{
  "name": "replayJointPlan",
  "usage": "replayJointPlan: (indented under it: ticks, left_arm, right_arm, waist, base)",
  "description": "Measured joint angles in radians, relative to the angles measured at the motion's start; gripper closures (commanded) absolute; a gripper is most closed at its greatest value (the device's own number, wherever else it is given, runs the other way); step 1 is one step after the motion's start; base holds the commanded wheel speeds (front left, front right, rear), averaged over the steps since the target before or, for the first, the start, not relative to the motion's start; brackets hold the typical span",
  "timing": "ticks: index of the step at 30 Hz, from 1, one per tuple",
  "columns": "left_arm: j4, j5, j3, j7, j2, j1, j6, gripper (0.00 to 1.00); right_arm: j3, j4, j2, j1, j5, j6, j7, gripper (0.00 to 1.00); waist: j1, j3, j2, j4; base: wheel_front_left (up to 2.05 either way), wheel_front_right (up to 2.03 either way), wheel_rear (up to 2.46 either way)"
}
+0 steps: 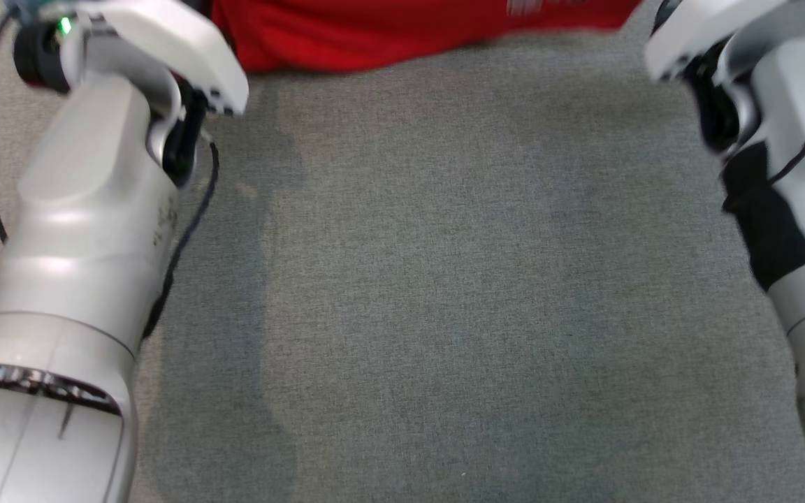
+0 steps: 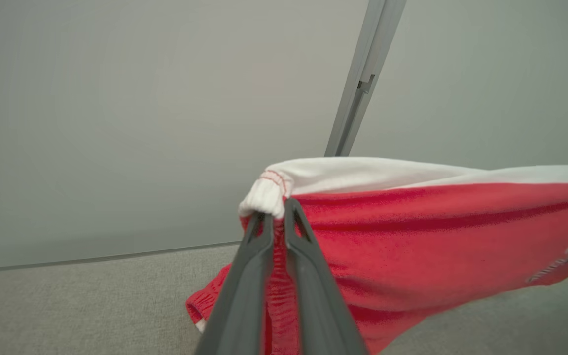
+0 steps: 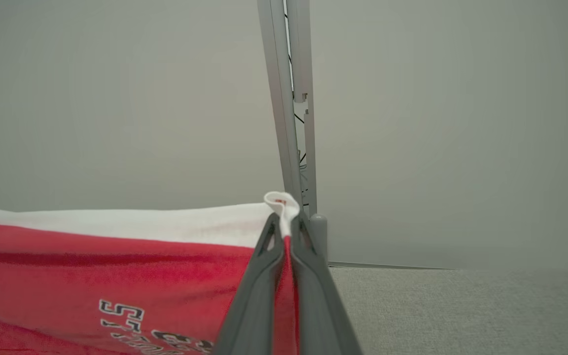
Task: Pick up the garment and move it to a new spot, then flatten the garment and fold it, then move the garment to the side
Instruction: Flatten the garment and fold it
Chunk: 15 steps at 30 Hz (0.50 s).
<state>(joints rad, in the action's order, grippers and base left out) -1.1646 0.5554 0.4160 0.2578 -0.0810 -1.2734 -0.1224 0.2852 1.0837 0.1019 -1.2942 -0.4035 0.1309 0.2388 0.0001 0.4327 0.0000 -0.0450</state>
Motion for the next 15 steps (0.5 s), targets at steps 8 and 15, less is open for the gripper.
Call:
replayJointPlan:
  ticks: [8, 15]
  left_arm:
    - [-0.027, 0.025, 0.008, 0.004, 0.023, 0.11, -0.007, 1.0]
    - [0.166, 0.033, 0.04, 0.005, 0.028, 0.364, -0.008, 1.0]
  right_arm:
    - [0.071, 0.047, -0.017, 0.141, -0.104, 0.0, 0.017, 1.0]
    - [0.13, -0.137, 0.016, 0.425, -0.217, 0.0, 0.023, 1.0]
  waist:
    - [0.0, 0.021, 0.0, 0.002]
    - [0.0, -0.027, 0.0, 0.019]
  base:
    - [0.0, 0.0, 0.0]
    - [0.0, 0.0, 0.0]
